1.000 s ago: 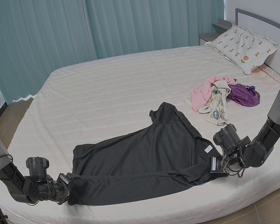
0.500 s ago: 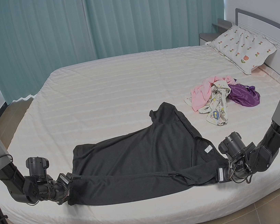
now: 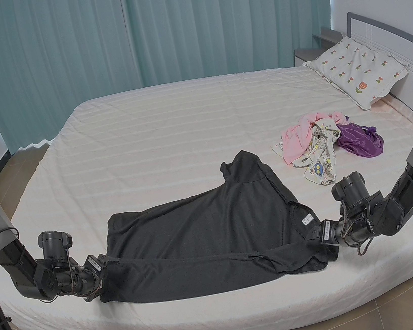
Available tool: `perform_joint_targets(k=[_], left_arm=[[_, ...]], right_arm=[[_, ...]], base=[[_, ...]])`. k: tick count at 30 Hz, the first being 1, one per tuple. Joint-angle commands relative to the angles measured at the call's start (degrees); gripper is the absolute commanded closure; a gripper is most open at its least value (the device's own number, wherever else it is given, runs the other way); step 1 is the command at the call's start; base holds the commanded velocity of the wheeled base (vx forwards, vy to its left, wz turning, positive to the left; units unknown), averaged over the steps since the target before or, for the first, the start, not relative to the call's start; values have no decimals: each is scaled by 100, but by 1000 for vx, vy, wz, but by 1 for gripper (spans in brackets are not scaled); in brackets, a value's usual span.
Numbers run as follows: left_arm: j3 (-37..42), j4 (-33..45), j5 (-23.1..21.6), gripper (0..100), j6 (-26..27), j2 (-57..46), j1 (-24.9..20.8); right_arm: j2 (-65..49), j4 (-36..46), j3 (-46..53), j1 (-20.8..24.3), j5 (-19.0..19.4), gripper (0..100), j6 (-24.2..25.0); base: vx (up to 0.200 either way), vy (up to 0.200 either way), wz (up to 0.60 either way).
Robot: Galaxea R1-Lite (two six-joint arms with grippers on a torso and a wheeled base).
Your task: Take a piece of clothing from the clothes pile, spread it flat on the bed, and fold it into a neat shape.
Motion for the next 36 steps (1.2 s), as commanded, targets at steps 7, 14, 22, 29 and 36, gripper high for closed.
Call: perform_joint_targets(k=[7, 14, 22, 29, 36], left_arm=[[2, -2, -1, 0, -4, 0, 3], [2, -2, -1, 0, -13, 0, 3], [2, -2, -1, 0, -13, 0, 3], [2, -2, -1, 0, -13, 0, 3], [2, -2, -1, 0, -13, 0, 3]], right_arm=[[21, -60, -135, -274, 480, 0, 141], [373, -245, -425, -204, 902, 0, 1037], [1015, -631, -425, -195, 1043, 0, 1055], [1261, -1475, -417, -283, 999, 100, 1099], [1296, -1607, -496, -415, 928, 100, 1108]], base=[[0, 0, 0], [0, 0, 0], [0, 0, 0], [0, 0, 0], [0, 0, 0]])
